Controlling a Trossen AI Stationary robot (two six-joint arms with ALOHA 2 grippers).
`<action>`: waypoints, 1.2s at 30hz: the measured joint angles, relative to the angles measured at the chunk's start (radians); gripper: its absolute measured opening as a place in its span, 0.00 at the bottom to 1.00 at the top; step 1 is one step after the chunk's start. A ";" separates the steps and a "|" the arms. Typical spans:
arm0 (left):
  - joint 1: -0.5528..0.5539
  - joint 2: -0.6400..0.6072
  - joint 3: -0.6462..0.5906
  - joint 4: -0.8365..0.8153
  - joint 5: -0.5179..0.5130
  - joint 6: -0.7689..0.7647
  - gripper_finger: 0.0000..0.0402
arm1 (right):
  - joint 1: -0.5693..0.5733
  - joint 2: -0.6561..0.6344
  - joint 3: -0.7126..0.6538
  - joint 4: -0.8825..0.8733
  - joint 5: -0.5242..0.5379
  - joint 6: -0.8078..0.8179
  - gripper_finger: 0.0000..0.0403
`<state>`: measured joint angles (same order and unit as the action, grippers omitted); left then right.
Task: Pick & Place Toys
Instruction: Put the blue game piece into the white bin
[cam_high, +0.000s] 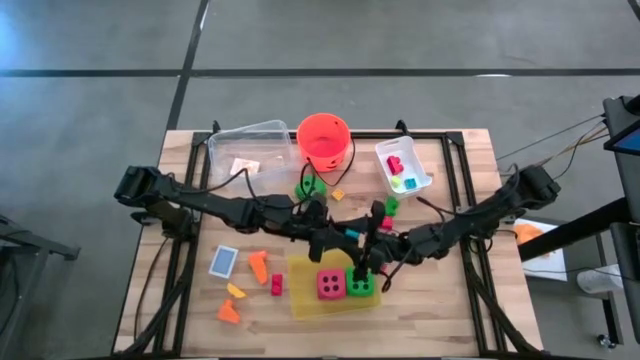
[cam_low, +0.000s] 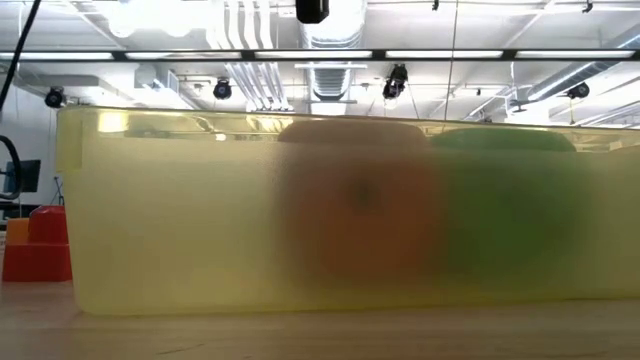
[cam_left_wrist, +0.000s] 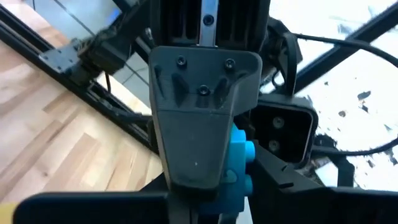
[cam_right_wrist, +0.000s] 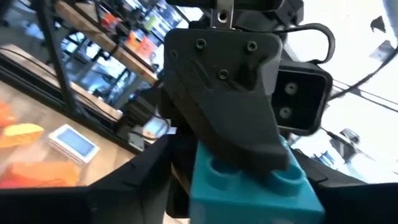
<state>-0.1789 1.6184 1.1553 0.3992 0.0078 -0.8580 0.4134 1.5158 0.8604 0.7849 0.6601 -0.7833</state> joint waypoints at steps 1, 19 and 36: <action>0.000 0.000 0.000 -0.005 0.005 0.003 0.20 | 0.005 0.000 0.000 -0.004 -0.002 0.001 0.47; 0.015 -0.026 0.002 -0.081 -0.026 0.018 0.20 | 0.032 -0.021 0.002 0.013 0.126 -0.024 0.71; 0.018 -0.050 0.001 -0.113 -0.018 0.039 0.20 | 0.048 -0.024 0.006 0.008 0.154 -0.030 0.69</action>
<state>-0.1608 1.5688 1.1564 0.2861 -0.0105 -0.8188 0.4610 1.4918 0.8661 0.7929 0.8143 -0.8134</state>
